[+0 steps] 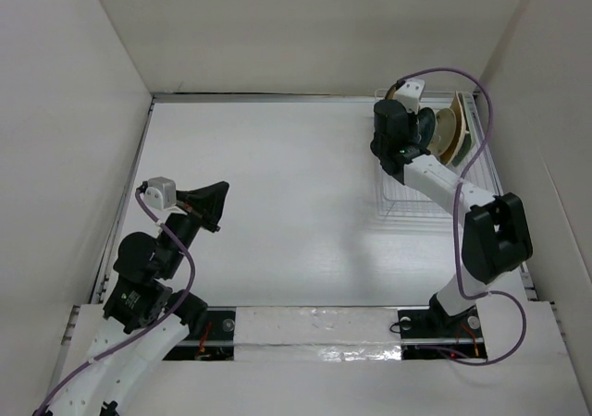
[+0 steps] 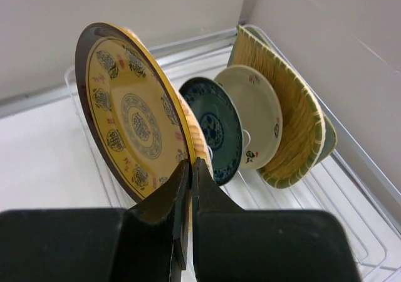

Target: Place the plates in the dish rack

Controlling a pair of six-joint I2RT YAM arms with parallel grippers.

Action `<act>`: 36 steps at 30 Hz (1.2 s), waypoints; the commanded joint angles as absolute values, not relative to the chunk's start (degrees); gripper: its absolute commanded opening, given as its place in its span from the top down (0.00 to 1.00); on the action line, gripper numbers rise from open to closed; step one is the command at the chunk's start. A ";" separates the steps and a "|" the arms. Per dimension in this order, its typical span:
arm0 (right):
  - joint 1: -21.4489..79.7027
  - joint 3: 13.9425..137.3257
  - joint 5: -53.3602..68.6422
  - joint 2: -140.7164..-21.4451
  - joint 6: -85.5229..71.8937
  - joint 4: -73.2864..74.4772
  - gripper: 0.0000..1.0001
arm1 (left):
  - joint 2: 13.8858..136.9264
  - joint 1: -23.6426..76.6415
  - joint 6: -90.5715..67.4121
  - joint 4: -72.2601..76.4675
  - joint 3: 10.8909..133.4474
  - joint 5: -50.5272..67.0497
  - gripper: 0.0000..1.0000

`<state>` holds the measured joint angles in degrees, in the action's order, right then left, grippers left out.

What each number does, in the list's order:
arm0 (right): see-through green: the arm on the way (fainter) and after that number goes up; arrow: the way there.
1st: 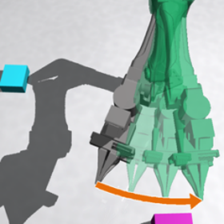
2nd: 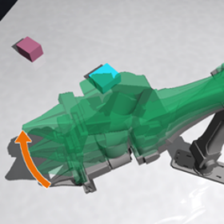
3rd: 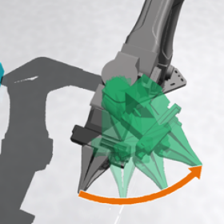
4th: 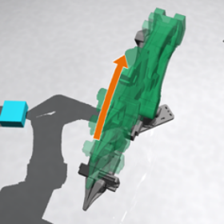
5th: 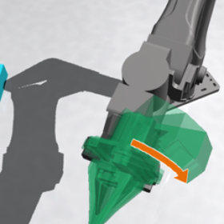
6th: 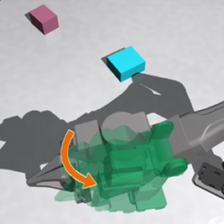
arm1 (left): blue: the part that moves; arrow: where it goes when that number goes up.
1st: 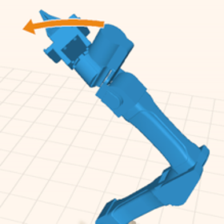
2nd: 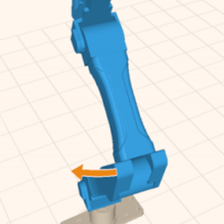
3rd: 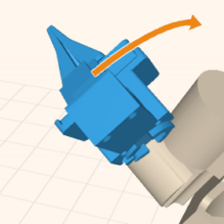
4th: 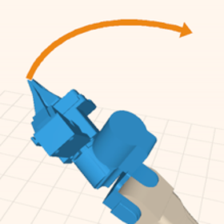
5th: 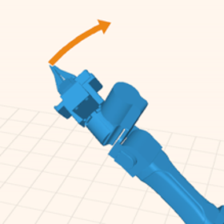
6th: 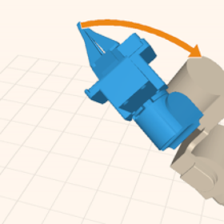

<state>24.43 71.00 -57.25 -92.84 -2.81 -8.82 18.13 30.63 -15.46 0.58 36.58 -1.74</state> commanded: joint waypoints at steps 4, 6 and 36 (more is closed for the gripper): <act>23.38 76.20 -59.41 -96.67 -0.79 -10.02 1.00 | 19.69 30.32 -15.12 2.55 37.53 -2.46 1.00; 23.38 76.64 -59.06 -98.16 -0.70 -10.02 1.00 | 19.78 30.32 -15.03 2.46 37.53 -2.72 1.00; 26.19 74.88 -65.83 -108.90 -5.80 -9.84 0.89 | 21.88 30.32 -14.68 2.11 37.62 -3.25 1.00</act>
